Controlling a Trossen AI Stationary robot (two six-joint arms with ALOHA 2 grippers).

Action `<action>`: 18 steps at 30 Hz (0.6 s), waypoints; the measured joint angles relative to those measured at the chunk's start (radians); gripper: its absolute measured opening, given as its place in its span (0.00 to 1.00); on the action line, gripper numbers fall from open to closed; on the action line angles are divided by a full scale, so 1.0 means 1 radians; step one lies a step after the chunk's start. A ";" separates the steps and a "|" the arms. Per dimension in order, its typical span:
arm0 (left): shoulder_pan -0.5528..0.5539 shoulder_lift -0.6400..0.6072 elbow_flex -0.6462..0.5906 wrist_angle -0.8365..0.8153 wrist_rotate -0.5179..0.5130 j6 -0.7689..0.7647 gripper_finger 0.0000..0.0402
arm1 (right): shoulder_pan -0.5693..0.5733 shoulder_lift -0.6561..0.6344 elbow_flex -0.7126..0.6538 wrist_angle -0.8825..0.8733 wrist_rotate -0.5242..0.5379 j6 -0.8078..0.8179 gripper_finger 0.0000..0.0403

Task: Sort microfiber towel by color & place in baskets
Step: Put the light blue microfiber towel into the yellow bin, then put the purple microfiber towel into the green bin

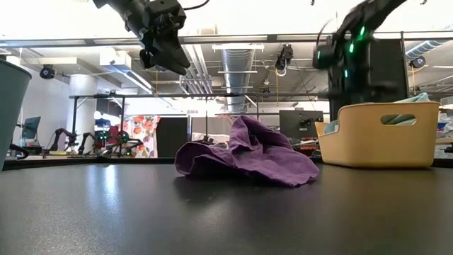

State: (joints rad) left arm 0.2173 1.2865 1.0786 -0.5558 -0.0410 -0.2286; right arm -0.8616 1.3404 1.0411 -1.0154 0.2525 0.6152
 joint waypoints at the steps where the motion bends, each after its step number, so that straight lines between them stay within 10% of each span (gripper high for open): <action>1: -0.001 0.000 0.000 -0.007 0.000 -0.007 0.33 | -0.004 0.034 -0.025 0.009 0.013 0.015 0.46; 8: -0.004 0.008 -0.002 -0.009 -0.001 -0.046 0.33 | -0.016 0.181 -0.072 0.046 0.016 0.020 0.39; 18: -0.012 0.093 -0.002 0.076 -0.021 -0.121 0.42 | -0.009 0.002 0.174 -0.178 0.004 -0.056 0.44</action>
State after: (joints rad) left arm 0.2055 1.3791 1.0763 -0.4797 -0.0623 -0.3492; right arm -0.8702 1.3428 1.2152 -1.1936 0.2565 0.5592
